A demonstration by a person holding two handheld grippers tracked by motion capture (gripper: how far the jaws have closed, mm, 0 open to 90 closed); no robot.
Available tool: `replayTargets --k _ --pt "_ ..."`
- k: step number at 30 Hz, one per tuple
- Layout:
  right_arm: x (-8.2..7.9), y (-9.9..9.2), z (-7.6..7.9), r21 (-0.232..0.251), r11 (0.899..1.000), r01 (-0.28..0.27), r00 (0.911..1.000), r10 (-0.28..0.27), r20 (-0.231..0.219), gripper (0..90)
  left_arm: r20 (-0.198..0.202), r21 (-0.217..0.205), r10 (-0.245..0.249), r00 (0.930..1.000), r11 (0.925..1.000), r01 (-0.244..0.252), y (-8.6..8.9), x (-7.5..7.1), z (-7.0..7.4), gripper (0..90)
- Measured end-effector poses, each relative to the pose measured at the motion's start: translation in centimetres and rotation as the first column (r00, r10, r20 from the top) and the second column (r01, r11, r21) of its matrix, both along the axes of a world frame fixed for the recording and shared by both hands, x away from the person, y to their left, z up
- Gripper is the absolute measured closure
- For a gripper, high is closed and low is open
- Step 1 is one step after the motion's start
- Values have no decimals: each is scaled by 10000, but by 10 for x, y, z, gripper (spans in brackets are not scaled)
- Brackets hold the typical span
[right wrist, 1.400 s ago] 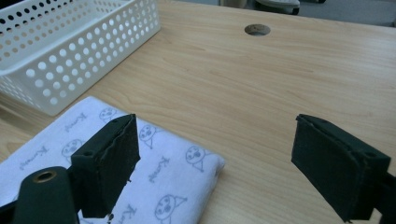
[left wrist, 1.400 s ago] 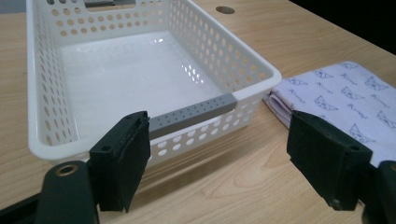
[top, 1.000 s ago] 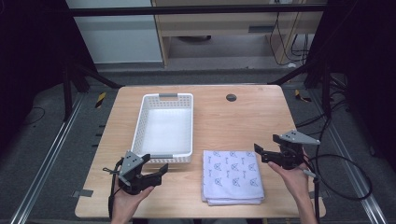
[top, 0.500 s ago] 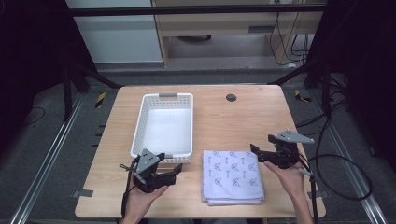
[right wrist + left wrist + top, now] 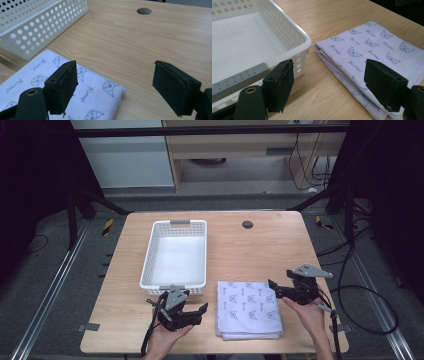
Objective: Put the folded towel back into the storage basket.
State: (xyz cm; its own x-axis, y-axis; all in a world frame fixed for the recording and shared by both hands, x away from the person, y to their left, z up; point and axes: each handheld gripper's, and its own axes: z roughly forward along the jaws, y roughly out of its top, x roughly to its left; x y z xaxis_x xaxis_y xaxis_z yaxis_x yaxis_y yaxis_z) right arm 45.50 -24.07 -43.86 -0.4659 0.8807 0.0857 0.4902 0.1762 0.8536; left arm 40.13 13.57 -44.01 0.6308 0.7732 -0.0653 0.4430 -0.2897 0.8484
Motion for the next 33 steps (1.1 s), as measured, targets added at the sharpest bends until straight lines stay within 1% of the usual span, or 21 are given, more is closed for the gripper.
replayTargets --k 2,5,8,9,11,12,17,19,20,22,25,28,33 --pt "1 0 -4 -116 9999 -61 9999 60 -93 204 -13 27 -12 10000 10000 12 -1 0 -1 231" --pt "2 1 -9 -188 9998 18 9996 -23 -277 207 -105 177 -131 9999 9998 133 -7 -1 -6 231" --pt "2 0 -12 -249 9997 33 9995 -41 -307 208 -151 300 -151 9998 9994 155 -10 -2 -10 232" --pt "2 -1 -14 -295 9996 49 9993 -60 -356 212 -255 299 -191 9995 9994 199 -13 -3 -15 231" --pt "2 -1 -16 -316 9995 68 9990 -82 -438 213 -310 419 -218 9993 9989 231 -16 -3 -19 232" --pt "3 -2 -17 -326 9995 56 9989 -71 -456 215 -389 395 -243 9989 9989 259 -17 -3 -20 232" --pt "3 -3 -22 -405 9991 88 9983 -111 -568 233 -486 513 -398 9980 9978 423 -24 -4 -25 231" --pt "4 -3 -25 -422 9991 65 9973 -96 -731 247 -601 510 -505 9969 9973 536 -30 -4 -28 231" --pt "4 -3 -25 -422 9991 65 9973 -96 -731 247 -601 510 -505 9969 9973 536 -30 -4 -28 231" --pt "5 -2 -29 -486 9988 6 9965 -47 -831 266 -726 539 -585 9956 9966 625 -35 -4 -31 230" --pt "5 -1 -30 -475 9989 -11 9956 -34 -941 276 -793 551 -613 9950 9963 657 -37 -3 -33 230" --pt "7 2 -35 -632 9979 -134 9937 63 -1117 311 -867 591 -639 9942 9959 692 -41 -3 -37 230" --pt "8 5 -40 -723 9971 -238 9908 139 -1348 339 -988 714 -675 9928 9946 747 -46 -1 -41 231"
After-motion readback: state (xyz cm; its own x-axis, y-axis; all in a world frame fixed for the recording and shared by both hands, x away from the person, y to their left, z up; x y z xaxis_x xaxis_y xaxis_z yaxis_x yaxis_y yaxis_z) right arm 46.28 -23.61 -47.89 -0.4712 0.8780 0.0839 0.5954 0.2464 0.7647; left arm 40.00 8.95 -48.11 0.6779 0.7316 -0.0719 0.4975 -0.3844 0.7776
